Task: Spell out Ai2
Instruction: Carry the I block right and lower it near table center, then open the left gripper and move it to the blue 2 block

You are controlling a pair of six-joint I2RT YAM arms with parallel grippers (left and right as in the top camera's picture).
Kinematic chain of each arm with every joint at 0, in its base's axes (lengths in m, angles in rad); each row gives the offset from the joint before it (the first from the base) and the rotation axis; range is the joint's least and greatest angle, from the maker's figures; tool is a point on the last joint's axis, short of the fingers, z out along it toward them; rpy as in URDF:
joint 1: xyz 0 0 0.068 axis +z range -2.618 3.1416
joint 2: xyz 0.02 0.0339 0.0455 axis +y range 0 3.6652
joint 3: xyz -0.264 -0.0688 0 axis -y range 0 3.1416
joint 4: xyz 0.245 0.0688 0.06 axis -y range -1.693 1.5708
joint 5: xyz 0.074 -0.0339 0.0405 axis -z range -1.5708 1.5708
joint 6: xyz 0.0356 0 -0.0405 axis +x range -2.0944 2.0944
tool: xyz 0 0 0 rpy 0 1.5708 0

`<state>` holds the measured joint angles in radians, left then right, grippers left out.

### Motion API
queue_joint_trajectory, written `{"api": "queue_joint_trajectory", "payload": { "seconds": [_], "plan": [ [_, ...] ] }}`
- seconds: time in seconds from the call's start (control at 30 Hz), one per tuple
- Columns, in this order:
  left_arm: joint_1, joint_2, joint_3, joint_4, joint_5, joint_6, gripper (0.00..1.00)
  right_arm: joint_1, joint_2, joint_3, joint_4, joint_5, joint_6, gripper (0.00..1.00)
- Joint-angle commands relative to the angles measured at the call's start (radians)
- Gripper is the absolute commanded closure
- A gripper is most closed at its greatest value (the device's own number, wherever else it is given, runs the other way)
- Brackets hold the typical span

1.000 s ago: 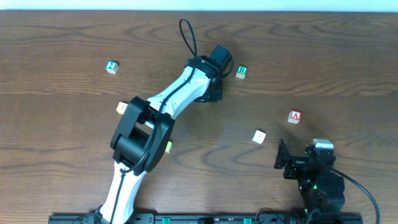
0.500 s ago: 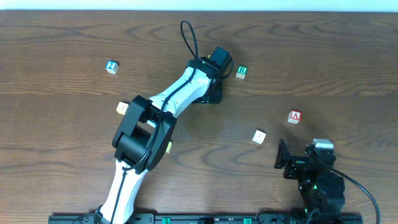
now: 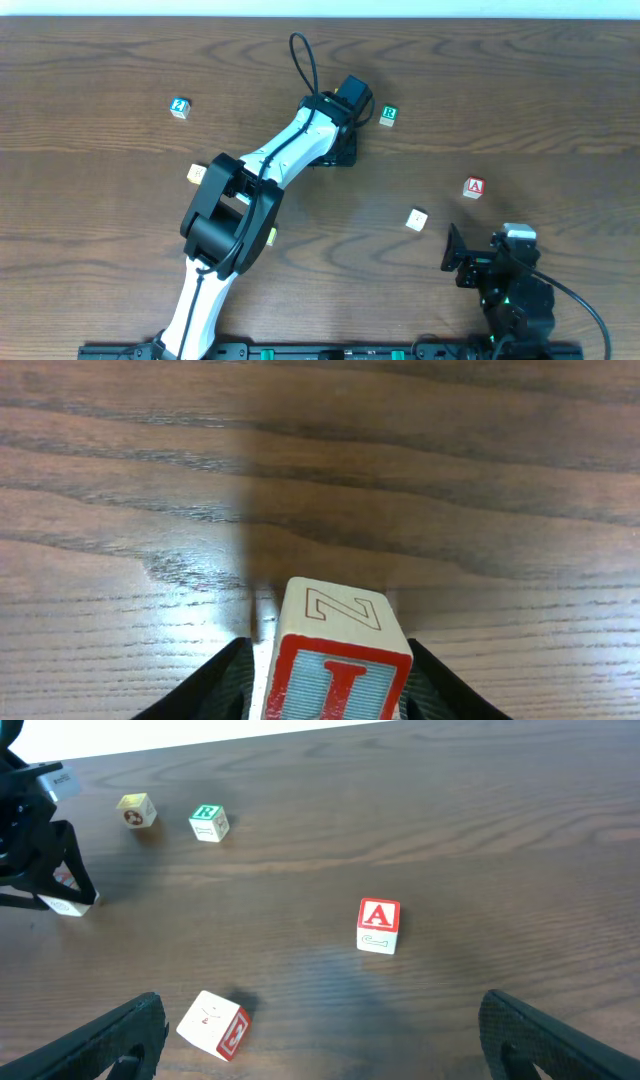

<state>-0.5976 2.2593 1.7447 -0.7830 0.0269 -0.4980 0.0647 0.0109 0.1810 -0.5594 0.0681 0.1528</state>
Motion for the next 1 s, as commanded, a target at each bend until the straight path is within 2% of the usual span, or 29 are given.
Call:
{"api": "queue_joint_trajectory", "payload": {
  "seconds": [0.0, 0.33, 0.4, 0.47, 0.7, 0.83, 0.97],
  "plan": [
    [0.003, 0.018, -0.008, -0.006, 0.000, -0.014, 0.57, -0.007, -0.005, -0.003, 0.002, 0.002, 0.019, 0.01],
    [0.003, 0.018, -0.008, -0.010, 0.016, -0.056, 0.61, -0.007, -0.005, -0.003, 0.002, 0.002, 0.019, 0.01],
    [0.003, 0.018, -0.008, -0.010, 0.015, -0.056, 0.47, -0.007, -0.005, -0.003, 0.002, 0.002, 0.019, 0.01],
    [0.005, 0.018, -0.008, -0.010, 0.012, -0.056, 0.42, -0.007, -0.005, -0.003, 0.001, 0.002, 0.019, 0.01],
    [0.041, 0.005, 0.076, -0.091, 0.011, -0.047, 0.28, -0.007, -0.005, -0.003, -0.005, 0.002, 0.019, 0.01],
    [0.080, -0.042, 0.252, -0.219, 0.011, 0.021, 0.25, -0.007, -0.005, -0.003, -0.005, 0.003, 0.019, 0.01],
    [0.091, -0.109, 0.378, -0.295, -0.004, 0.096, 0.17, -0.007, -0.005, -0.003, -0.005, 0.003, 0.019, 0.01]
  ]
}}
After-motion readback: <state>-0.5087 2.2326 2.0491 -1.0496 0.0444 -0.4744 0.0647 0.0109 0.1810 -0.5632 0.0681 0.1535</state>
